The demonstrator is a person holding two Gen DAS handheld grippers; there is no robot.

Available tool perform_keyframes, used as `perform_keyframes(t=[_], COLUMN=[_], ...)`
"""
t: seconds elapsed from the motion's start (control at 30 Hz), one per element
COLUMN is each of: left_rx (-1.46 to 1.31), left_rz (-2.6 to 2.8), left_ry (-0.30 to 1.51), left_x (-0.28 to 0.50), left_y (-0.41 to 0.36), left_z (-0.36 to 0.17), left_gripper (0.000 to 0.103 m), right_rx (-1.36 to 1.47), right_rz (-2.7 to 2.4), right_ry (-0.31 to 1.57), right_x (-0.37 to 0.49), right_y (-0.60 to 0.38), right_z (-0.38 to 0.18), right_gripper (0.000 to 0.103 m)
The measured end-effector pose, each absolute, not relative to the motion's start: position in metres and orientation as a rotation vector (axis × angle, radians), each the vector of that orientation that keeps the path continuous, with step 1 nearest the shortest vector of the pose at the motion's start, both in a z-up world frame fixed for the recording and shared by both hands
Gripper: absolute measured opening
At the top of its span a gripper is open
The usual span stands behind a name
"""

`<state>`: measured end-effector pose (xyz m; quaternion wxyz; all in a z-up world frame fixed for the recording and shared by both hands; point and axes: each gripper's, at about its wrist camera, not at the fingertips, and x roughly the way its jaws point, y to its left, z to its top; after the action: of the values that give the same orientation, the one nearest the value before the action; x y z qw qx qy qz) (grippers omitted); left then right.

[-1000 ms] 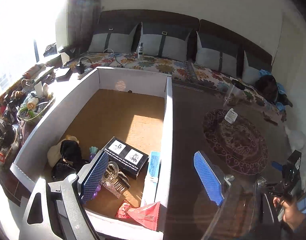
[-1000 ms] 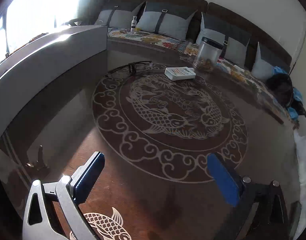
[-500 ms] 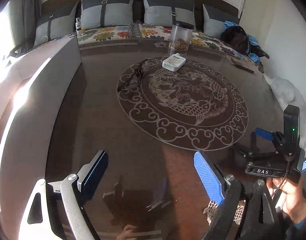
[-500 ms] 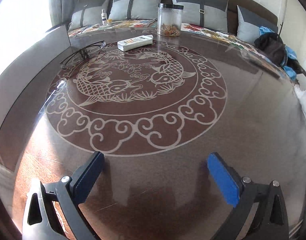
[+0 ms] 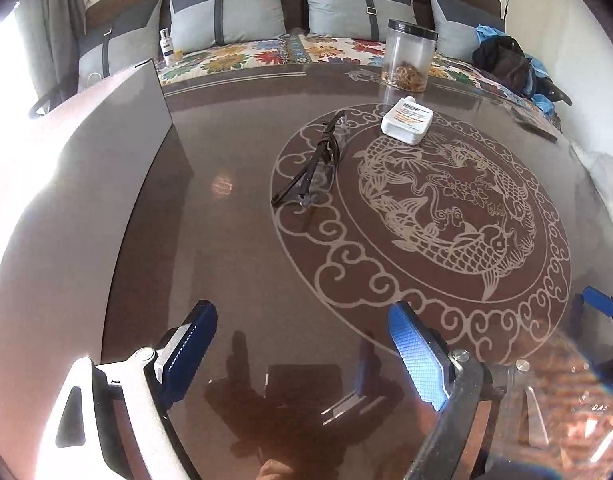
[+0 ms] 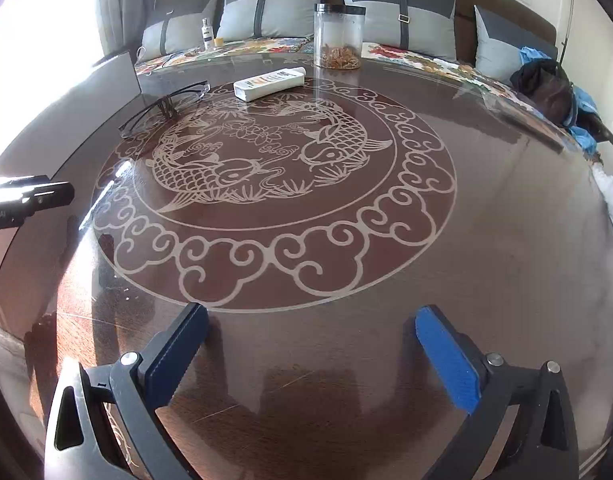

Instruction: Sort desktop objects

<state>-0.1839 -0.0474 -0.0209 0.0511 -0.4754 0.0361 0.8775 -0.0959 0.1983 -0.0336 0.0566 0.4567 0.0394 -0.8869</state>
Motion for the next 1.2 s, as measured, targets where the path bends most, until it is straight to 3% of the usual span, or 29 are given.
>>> perform_keyframes(t=[0.3,0.53,0.7,0.73,0.8,0.83,0.87,0.9,1.2], left_rx=[-1.413,-1.473,-1.447,-1.436,-1.397,-1.394,-1.396,-1.402,-1.474], left_rz=[2.631,2.587,2.635,2.648,2.686,2.694,2.698,2.699,2.785], left_ry=[0.209,0.211,0.119,0.112,0.095,0.086,0.076,0.060,-0.152], left_x=[-0.270,-0.318,-0.325,-0.324,-0.318,-0.318,-0.315,-0.313,-0.230], left_y=[-0.036,-0.018,-0.017,-0.018,-0.021,-0.022,-0.024,-0.027,-0.064], left_z=[-0.018,-0.042,-0.043,-0.043,-0.039,-0.039,-0.038,-0.037,-0.037], left_gripper=[0.088,0.089,0.090,0.087,0.052,0.041,0.019,0.014,0.012], right_rx=[1.385,1.385,1.385,1.385,1.385,1.385,1.385,1.385,1.385], right_rz=[-2.690,-2.690,-2.689,-2.690,-2.689,-2.689,-2.689,-2.689,-2.689], right_ry=[0.119,0.119,0.119,0.119,0.119,0.119,0.119,0.119,0.119], right_x=[-0.096,-0.096,-0.095,-0.095,-0.095,-0.095,-0.095,-0.095,-0.096], right_y=[0.198,0.199,0.198,0.199,0.199,0.199,0.199,0.199,0.199], right_z=[-0.034,-0.034,-0.033,-0.033,-0.034,-0.034,-0.034,-0.033,-0.034], right_gripper=[0.103,0.103,0.103,0.103,0.103,0.103,0.103,0.103,0.103])
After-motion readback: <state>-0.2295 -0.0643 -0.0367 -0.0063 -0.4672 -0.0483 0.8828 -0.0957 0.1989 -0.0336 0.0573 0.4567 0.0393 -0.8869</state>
